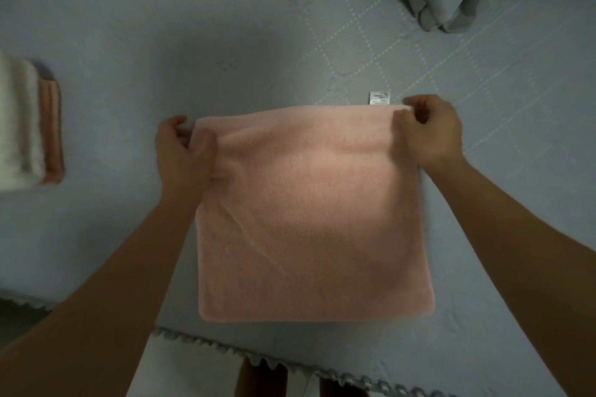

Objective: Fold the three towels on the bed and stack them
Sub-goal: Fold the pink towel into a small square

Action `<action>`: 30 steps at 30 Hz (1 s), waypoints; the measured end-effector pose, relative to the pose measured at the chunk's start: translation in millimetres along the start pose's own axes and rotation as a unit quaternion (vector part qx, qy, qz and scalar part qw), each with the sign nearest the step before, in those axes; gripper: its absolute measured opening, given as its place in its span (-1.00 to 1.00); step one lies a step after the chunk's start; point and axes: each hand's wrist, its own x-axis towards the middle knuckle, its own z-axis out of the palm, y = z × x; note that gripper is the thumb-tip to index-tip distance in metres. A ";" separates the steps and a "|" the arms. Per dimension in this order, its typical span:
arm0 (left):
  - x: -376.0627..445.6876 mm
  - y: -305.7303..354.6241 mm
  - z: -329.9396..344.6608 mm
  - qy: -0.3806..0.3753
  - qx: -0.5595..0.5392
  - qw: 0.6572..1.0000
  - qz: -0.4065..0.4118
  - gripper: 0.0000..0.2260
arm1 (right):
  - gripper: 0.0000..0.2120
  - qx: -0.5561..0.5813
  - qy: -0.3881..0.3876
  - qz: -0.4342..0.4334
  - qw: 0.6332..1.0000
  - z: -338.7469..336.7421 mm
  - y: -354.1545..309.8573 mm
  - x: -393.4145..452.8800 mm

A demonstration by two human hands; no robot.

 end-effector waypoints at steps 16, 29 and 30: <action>-85.6 -62.2 -23.2 -0.071 0.002 0.991 -0.117 -0.75 | -0.85 0.047 -0.065 0.140 0.987 -8.8 81.9 -141.1; -200.8 -79.3 -52.1 -0.064 0.120 0.983 -0.125 -0.71 | -0.82 -0.082 -0.085 0.108 0.987 -35.0 96.2 -208.9; -192.8 -70.6 -47.1 -0.057 0.132 0.987 -0.076 -0.61 | -0.70 -0.106 -0.058 0.067 0.990 -31.2 82.5 -206.1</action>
